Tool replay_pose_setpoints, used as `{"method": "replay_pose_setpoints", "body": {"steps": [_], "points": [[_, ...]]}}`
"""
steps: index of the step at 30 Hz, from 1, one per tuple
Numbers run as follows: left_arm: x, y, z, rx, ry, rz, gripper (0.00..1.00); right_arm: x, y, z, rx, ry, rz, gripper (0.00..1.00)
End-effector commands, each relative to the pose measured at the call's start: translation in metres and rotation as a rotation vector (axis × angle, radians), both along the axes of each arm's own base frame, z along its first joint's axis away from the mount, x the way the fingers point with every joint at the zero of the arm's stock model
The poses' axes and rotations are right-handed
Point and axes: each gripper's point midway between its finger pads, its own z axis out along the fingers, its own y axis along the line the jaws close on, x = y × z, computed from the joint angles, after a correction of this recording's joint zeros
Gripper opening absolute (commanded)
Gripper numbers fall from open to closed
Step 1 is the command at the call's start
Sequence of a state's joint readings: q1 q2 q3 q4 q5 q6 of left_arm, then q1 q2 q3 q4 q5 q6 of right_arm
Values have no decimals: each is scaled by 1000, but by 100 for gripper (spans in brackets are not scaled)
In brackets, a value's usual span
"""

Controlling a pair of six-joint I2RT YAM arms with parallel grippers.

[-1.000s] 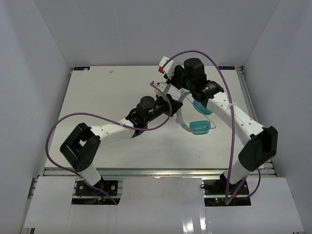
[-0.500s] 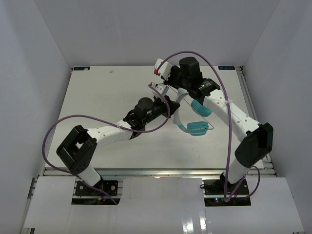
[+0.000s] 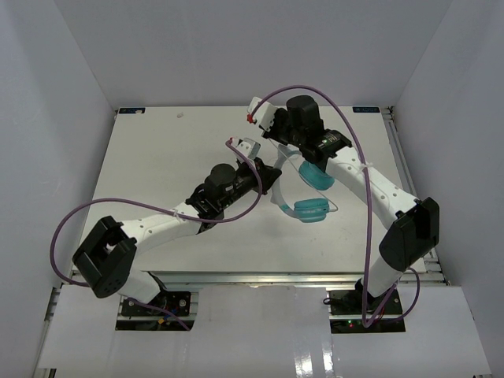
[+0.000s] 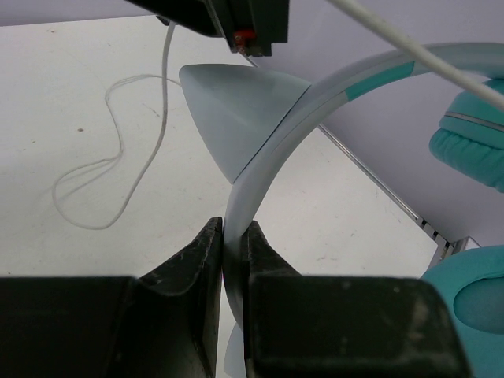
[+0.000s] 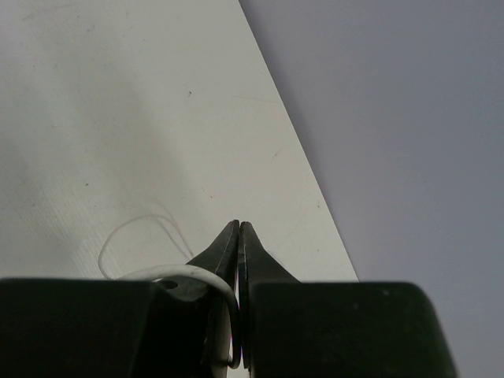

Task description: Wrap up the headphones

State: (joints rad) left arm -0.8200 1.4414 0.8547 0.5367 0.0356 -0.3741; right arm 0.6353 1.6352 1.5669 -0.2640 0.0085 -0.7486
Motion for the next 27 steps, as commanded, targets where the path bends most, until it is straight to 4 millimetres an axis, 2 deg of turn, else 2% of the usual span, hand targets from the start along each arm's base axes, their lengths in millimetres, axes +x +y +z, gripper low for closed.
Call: {"method": "replay_pose_setpoints", "body": {"steps": [1,7,11,20,23,26,27], "points": [[5,-4,40,-96,-34,16,0,3,-2,46,82,-76,-59,8],[18,-18,45,-92,-36,2,0,-27,17,23,8,-109,35,8],[22,-24,53,-86,-45,-9,0,-32,18,22,-43,-176,71,8],[14,-15,54,-123,-38,-8,0,-14,3,27,-92,-257,-14,8],[7,-12,55,-132,-44,-24,0,-7,-1,26,-89,-251,-41,8],[-4,-5,65,-146,-70,-44,0,-2,-8,28,-80,-249,-48,8],[-8,-3,61,-138,-69,-52,0,-1,-11,28,-77,-246,-45,8]]}}
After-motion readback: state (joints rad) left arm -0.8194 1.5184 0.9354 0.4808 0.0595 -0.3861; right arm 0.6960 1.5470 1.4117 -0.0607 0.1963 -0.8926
